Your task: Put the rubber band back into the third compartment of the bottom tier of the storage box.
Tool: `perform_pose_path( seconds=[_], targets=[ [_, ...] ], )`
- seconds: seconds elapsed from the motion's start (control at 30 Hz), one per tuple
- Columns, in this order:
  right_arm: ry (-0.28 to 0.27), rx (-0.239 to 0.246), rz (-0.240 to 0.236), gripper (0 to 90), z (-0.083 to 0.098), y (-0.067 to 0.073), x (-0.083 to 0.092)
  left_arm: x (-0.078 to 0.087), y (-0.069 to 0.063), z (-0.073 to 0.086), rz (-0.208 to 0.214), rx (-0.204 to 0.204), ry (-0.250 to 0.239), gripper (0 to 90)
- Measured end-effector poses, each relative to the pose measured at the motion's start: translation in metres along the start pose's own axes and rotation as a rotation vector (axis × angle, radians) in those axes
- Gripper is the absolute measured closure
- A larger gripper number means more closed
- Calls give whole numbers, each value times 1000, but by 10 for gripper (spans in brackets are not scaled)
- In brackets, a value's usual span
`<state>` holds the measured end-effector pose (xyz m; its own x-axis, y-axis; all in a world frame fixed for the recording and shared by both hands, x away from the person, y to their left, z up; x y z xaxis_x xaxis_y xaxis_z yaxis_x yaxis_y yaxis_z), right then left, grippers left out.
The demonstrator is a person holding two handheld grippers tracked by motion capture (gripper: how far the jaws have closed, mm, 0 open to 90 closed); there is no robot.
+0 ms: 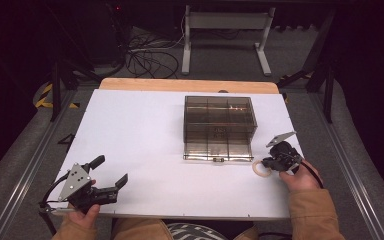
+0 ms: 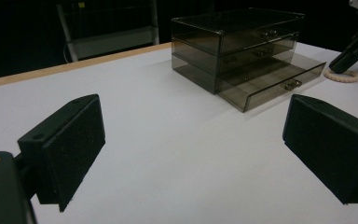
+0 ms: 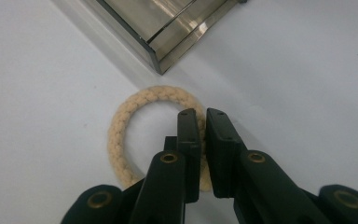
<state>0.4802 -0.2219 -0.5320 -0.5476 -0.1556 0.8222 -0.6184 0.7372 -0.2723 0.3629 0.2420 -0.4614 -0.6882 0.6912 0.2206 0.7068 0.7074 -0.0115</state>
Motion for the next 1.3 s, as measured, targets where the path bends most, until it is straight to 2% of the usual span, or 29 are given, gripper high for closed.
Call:
perform_pose_path(
  seconds=[0.17,0.37,0.63,0.9,1.3],
  targets=[
    [-6,-1,5,850,0,0,2,0,0,0,0,1,2,62],
    [-48,-16,17,851,-5,-2,13,0,0,0,0,1,0,62],
    [-142,-41,38,848,-15,-4,33,1,0,0,-2,-1,-1,62],
    [-246,-97,45,847,-24,-7,52,1,1,-1,-4,1,-5,62],
    [-361,-137,93,845,-36,-10,72,1,1,-1,-2,4,-7,62]
  ],
)
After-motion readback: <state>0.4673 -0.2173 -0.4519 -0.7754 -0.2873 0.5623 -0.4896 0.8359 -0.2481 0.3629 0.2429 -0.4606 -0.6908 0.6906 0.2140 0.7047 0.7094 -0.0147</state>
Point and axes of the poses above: each handheld gripper's, and its own axes: x roughly backward along the jaws, z roughly out of its underside, y roughly to its left, the point moved 10 cm from there along -x, roughly forward along the jaws, and after that the axes turned 12 degrees about z, right-handed, at the moved point
